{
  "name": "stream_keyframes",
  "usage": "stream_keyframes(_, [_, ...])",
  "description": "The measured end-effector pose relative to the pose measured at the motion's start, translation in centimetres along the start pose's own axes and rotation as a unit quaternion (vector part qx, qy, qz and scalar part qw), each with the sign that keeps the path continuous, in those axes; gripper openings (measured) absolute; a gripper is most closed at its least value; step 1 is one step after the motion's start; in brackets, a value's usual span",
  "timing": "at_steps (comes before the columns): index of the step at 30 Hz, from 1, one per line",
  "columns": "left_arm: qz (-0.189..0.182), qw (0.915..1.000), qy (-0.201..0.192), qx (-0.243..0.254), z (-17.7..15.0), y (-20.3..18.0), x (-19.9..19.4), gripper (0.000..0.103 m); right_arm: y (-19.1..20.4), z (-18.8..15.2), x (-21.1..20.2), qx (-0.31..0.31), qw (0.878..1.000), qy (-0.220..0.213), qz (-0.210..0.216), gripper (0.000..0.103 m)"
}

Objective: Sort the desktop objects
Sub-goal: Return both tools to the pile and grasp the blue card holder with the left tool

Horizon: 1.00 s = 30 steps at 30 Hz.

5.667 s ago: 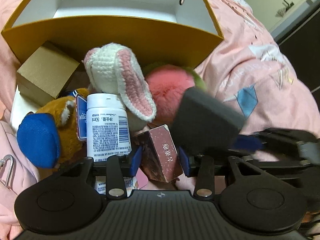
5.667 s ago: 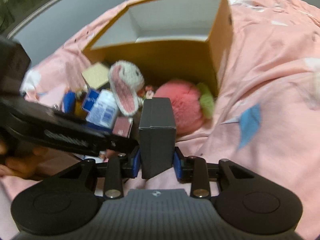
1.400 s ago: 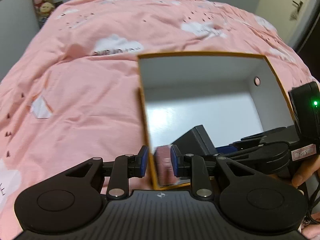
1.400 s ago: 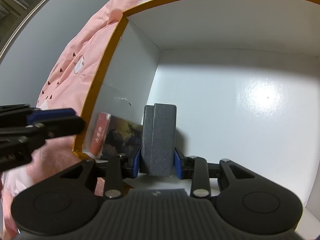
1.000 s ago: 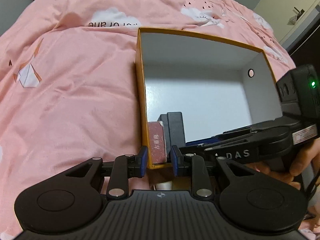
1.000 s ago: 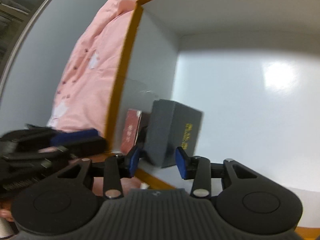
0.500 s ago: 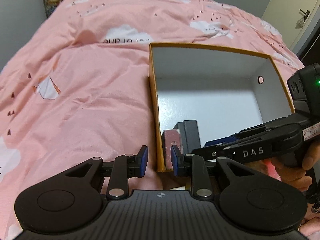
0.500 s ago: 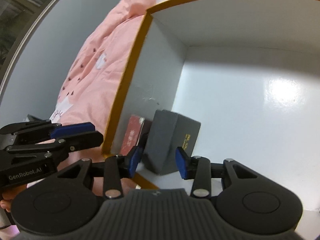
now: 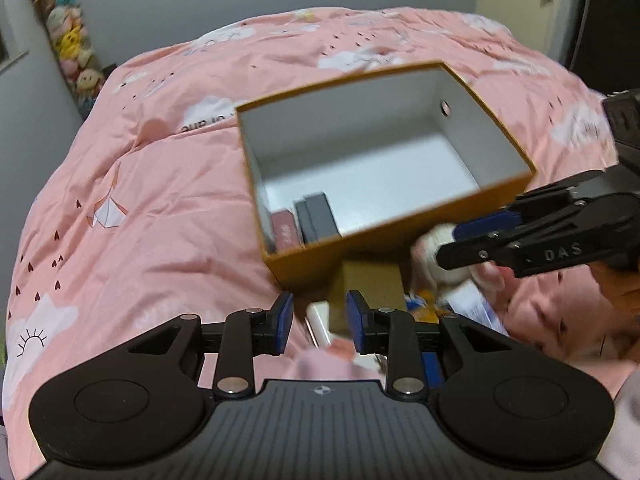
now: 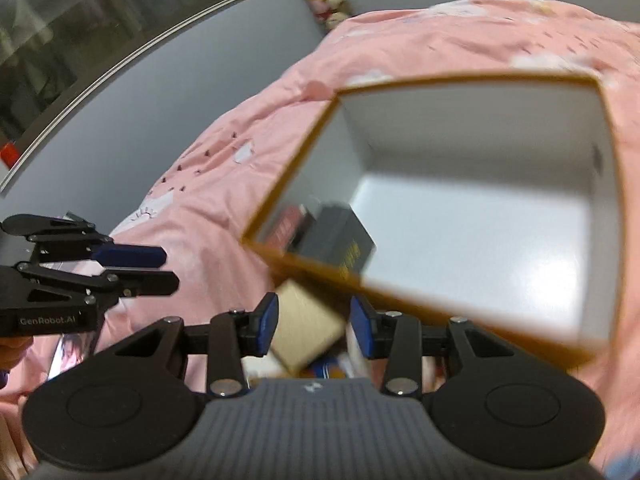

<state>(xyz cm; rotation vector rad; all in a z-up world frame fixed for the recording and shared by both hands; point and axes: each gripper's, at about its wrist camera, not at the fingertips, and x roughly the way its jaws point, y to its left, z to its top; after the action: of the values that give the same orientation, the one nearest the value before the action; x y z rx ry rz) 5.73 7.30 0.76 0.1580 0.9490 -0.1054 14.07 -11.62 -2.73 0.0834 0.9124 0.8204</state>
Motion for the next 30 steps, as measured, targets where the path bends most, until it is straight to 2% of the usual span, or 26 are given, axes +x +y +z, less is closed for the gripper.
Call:
stream_keyframes(5, [-0.033,0.9990,0.027,-0.014,-2.3,-2.4,0.7,0.038,-0.7,-3.5,-1.2,0.023,0.999,0.003,-0.023,0.044])
stream_keyframes(7, [-0.032,0.9990,0.027,-0.016,-3.1,-3.3,0.7,0.054,-1.2,-4.4,-1.5,0.038,0.999,0.013,-0.034,0.044])
stream_keyframes(12, [-0.008,0.9999,0.012,0.008,-4.6,-5.7,0.0,0.054,-2.2,-7.0,-1.6,0.082,0.995,0.053,-0.033,0.049])
stream_keyframes(16, [-0.014,0.9997,0.016,0.008,-5.2,-6.6,-0.3,0.056,-3.3,-8.7,-1.6,0.134,0.988,0.076,-0.015,0.056])
stream_keyframes(18, [-0.024,0.9993,0.029,0.001,-5.5,-7.3,0.2,0.056,-3.4,-8.9,-0.7,0.138,0.986,0.092,0.001,0.066])
stream_keyframes(20, [-0.020,0.9992,0.032,0.012,-5.9,-7.9,0.4,0.056,-3.6,-9.5,0.5,0.152,0.981,0.117,0.011,0.066])
stream_keyframes(22, [-0.010,0.9986,0.036,0.036,-6.3,-8.4,0.5,0.056,-4.0,-10.2,1.4,0.169,0.975,0.139,0.022,0.062])
stream_keyframes(24, [0.004,0.9985,0.031,0.046,-6.9,-8.7,0.5,0.056,-4.2,-10.4,0.9,0.172,0.975,0.135,0.025,0.053])
stream_keyframes(26, [0.015,0.9988,0.022,0.042,-7.1,-8.7,0.4,0.056,-4.1,-10.5,0.2,0.171,0.977,0.127,0.018,0.049])
stream_keyframes(28, [0.001,0.9992,0.019,0.035,-6.9,-8.7,0.2,0.056,-3.5,-10.0,-1.4,0.155,0.982,0.109,0.008,0.020])
stream_keyframes(29, [-0.010,0.9994,0.020,0.028,-6.4,-8.8,0.2,0.056,-3.3,-9.4,-2.4,0.152,0.983,0.100,0.015,0.018])
stream_keyframes(30, [-0.021,0.9993,0.017,0.026,-6.1,-9.1,-0.1,0.056,-3.1,-8.7,-3.6,0.148,0.984,0.094,0.014,0.007])
